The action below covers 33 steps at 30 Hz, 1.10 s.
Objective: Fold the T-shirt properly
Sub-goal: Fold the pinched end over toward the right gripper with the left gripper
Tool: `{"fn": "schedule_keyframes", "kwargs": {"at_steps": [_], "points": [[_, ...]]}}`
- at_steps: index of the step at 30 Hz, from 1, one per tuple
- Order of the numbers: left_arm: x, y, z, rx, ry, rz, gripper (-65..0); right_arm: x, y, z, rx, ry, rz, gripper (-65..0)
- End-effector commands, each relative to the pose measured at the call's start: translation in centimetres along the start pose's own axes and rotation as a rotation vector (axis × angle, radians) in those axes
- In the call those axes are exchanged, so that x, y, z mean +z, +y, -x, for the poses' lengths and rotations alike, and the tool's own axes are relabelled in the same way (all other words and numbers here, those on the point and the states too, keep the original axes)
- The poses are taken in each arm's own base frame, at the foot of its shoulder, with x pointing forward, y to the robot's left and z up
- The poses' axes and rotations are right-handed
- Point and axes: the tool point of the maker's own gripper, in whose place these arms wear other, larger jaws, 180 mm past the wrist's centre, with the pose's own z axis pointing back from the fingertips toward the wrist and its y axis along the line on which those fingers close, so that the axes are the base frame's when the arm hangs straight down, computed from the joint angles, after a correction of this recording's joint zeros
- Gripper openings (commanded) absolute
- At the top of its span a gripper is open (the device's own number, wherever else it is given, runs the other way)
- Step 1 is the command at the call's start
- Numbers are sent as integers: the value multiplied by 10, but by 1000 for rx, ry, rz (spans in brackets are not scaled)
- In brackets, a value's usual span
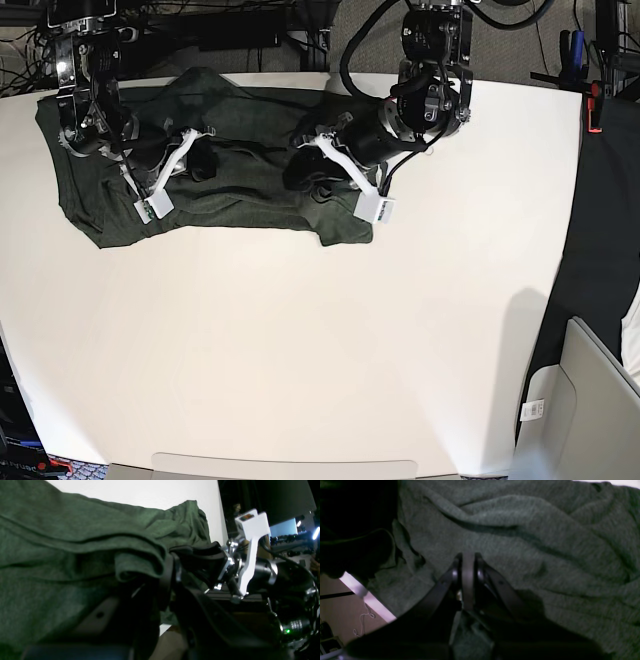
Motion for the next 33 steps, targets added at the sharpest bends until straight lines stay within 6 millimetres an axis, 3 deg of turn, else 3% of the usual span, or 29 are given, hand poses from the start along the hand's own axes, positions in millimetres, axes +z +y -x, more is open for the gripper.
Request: {"fn": "schedule_keyframes", "kwargs": {"at_steps": [1,8,24,30,33], "points": [[-2,-19,-12,-5,-46,59,-650,4,0,-13,16,-38,-7,-649],[-14,-47,-6,23,-33,128,-650,3,1,-12,12,-39,-10,-649],[-21,-69,8,-2,16,185,-649,3,1,-13,12,-41,-10,-649],[-26,-102,21,-123,53,304,-649,3,1,-13,13,-40,-9,-649],[-33,-109,24,-144,79,326,-649,4,1,-13,12,-41,-8,-649]]}}
